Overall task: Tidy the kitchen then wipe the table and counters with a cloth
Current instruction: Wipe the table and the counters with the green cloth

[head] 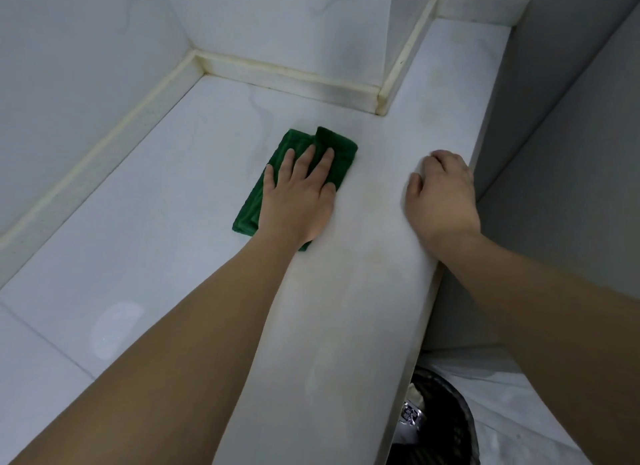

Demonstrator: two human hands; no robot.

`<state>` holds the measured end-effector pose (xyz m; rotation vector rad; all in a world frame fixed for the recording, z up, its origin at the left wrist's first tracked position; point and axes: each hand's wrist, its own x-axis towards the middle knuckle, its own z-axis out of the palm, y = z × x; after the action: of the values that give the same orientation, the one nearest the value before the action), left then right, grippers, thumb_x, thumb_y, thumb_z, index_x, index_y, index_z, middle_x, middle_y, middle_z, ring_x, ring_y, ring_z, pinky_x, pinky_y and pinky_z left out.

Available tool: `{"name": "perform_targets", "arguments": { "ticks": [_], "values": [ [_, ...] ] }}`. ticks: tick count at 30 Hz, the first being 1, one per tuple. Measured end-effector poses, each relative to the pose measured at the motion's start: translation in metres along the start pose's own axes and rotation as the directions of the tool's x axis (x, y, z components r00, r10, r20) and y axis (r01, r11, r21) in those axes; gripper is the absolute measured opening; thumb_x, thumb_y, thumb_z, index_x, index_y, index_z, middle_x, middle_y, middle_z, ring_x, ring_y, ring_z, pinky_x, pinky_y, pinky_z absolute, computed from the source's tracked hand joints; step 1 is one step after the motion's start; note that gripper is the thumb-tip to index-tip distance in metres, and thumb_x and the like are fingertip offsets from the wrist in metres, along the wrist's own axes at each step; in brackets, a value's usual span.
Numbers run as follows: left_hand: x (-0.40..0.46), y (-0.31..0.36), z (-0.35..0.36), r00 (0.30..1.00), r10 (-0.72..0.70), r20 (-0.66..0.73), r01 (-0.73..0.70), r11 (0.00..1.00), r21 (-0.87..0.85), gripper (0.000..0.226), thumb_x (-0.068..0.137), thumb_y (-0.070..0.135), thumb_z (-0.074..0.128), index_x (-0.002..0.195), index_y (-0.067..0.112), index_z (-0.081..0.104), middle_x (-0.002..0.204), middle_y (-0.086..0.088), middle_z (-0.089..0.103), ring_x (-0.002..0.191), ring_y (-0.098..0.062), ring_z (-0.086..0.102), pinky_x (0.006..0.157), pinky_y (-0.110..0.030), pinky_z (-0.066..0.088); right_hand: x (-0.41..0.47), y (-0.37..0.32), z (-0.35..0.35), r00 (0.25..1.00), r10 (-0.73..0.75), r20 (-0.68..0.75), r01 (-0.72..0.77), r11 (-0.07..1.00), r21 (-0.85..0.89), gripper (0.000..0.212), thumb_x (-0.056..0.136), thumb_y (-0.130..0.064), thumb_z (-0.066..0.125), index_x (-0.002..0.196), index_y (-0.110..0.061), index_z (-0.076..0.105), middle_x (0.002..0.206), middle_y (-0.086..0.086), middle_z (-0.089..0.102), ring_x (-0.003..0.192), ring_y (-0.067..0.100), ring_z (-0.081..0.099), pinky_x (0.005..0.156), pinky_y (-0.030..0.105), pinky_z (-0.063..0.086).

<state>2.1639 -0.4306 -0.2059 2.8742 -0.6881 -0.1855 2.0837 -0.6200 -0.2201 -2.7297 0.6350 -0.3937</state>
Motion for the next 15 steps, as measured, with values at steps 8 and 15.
{"name": "perform_targets", "arguments": {
  "ticks": [8,15],
  "values": [
    [-0.095,-0.017,0.004,1.000,-0.010,0.008,0.009,0.999,0.038,0.056,0.101,0.042,0.019,0.152,0.040,-0.002,0.162,0.009,-0.002,0.149,-0.017,-0.009,0.120,-0.046,-0.006,-0.018,-0.014,-0.016,0.996,0.006,0.084,0.001,0.997,-0.081,0.031,0.093,-0.005,0.038,0.119,0.007,0.052,0.123,0.020,0.049,0.116,0.034,0.045,0.107,0.041,0.034],
    [-0.193,-0.046,0.001,0.999,0.004,0.047,-0.008,0.996,0.085,0.058,0.096,0.049,0.007,0.152,0.041,-0.004,0.162,0.010,-0.003,0.148,-0.016,-0.011,0.120,-0.043,-0.007,-0.066,-0.026,-0.020,0.982,0.066,0.176,-0.027,0.976,-0.216,0.050,0.102,-0.024,0.025,0.142,0.005,0.033,0.145,0.020,0.035,0.137,0.032,0.028,0.118,0.043,0.015]
  ]
}}
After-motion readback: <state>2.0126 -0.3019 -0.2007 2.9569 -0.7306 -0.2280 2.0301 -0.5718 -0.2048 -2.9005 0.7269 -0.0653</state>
